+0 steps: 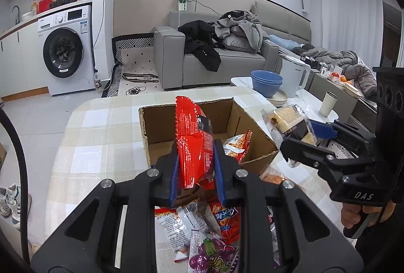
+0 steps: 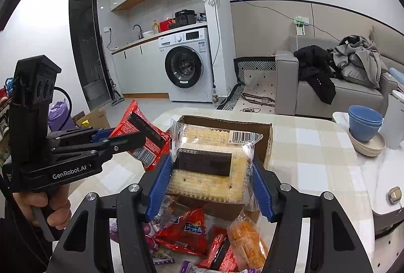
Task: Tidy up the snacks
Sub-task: 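Carry the cracker pack and red chip bag over the SF box with both grippers, then open both grippers to drop the packs into the box, then move both grippers back over the remaining snack pile, then grasp the purple-white bag with the right gripper while the left grasps the purple grape candy bag, then lift both bags and carry them into the SF box with both grippers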
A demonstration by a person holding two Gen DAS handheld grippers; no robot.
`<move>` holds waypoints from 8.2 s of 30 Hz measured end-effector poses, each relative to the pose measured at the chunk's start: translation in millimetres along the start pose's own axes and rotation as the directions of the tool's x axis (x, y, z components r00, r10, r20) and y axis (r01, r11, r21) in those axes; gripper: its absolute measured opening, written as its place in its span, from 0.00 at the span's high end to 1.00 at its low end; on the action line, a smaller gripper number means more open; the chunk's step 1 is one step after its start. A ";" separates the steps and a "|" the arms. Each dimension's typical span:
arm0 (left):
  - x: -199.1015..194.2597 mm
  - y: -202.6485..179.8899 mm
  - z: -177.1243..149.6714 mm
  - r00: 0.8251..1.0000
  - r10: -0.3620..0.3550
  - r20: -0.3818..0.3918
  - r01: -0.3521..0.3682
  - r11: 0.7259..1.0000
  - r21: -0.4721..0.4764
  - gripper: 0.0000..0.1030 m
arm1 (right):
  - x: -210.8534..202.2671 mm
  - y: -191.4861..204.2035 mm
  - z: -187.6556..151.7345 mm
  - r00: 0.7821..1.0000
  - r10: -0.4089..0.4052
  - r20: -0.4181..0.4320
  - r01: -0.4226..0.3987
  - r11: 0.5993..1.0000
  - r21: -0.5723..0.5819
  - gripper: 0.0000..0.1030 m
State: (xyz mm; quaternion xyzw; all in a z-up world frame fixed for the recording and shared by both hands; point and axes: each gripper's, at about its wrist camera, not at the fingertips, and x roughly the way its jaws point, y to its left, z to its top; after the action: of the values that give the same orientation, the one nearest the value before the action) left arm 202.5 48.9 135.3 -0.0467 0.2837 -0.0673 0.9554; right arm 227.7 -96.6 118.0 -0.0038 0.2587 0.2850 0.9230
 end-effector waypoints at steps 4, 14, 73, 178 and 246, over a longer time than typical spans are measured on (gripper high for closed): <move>18.1 4.5 7.4 1.000 -0.002 -0.014 0.002 1.000 -0.003 0.80 | 13.8 -5.2 2.2 1.000 -0.007 -0.016 0.007 1.000 0.004 0.41; 64.2 6.7 20.0 0.999 -0.008 -0.042 0.008 1.000 -0.003 0.80 | 48.4 -17.7 8.5 0.998 -0.019 -0.053 0.019 1.000 -0.005 0.41; 78.3 -2.1 -14.3 0.995 0.059 -0.076 -0.059 0.998 0.011 0.02 | 41.8 -36.6 -1.7 0.997 -0.054 -0.064 0.055 0.998 0.019 0.00; 57.9 -23.9 -174.9 0.918 -0.190 -0.349 0.182 0.982 -0.055 0.70 | 14.7 -7.0 -154.5 0.880 0.180 -0.438 -0.168 0.984 0.068 0.39; -68.0 32.1 -85.4 0.994 -0.094 -0.048 0.088 0.990 -0.110 0.91 | -51.7 -1.6 -76.9 0.987 0.158 -0.038 -0.156 0.986 0.055 0.85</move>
State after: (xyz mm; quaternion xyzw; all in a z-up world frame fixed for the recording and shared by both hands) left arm 102.5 86.8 96.3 -0.1094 0.3098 -0.0967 0.9395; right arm 155.6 -136.9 75.9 0.0345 0.2851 0.3500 0.8916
